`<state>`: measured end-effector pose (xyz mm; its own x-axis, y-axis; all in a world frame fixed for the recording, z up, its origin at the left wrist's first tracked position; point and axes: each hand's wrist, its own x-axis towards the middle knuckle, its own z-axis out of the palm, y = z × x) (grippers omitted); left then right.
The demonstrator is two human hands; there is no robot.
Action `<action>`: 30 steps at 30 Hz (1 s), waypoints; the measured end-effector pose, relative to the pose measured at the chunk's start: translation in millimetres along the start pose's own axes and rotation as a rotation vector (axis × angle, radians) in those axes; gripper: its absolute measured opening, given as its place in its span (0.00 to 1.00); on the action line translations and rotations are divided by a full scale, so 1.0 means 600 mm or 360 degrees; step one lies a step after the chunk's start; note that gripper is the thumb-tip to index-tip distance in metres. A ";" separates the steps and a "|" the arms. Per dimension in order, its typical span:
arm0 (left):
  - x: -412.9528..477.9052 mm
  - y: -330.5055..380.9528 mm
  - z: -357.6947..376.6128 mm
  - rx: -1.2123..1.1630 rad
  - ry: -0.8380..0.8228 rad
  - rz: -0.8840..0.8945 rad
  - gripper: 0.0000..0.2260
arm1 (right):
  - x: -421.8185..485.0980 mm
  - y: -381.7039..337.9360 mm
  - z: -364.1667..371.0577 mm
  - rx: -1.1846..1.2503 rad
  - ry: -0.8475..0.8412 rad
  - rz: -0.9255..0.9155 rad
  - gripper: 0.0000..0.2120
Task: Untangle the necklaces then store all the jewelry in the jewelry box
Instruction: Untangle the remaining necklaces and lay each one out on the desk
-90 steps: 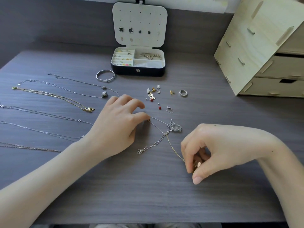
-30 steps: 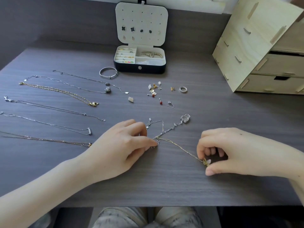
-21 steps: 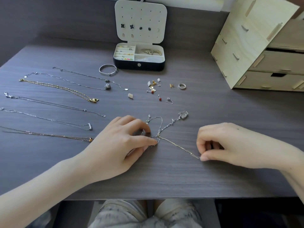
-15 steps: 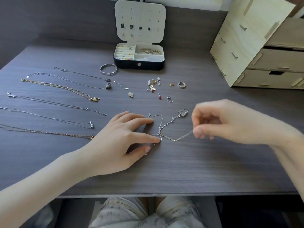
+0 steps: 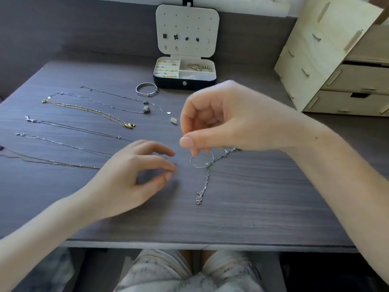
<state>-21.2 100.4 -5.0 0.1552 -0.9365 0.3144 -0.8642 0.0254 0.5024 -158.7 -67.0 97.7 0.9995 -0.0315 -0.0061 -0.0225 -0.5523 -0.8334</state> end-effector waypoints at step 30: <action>0.169 -0.003 0.033 0.0151 -0.0451 -0.0207 0.01 | -0.033 0.091 0.087 -0.0324 0.0067 0.0120 0.11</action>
<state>-13.6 -1.5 10.1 0.1394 -0.9902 0.0092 -0.8888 -0.1210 0.4420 -178.7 -53.0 23.8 0.9930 -0.1117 -0.0377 -0.1058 -0.7037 -0.7026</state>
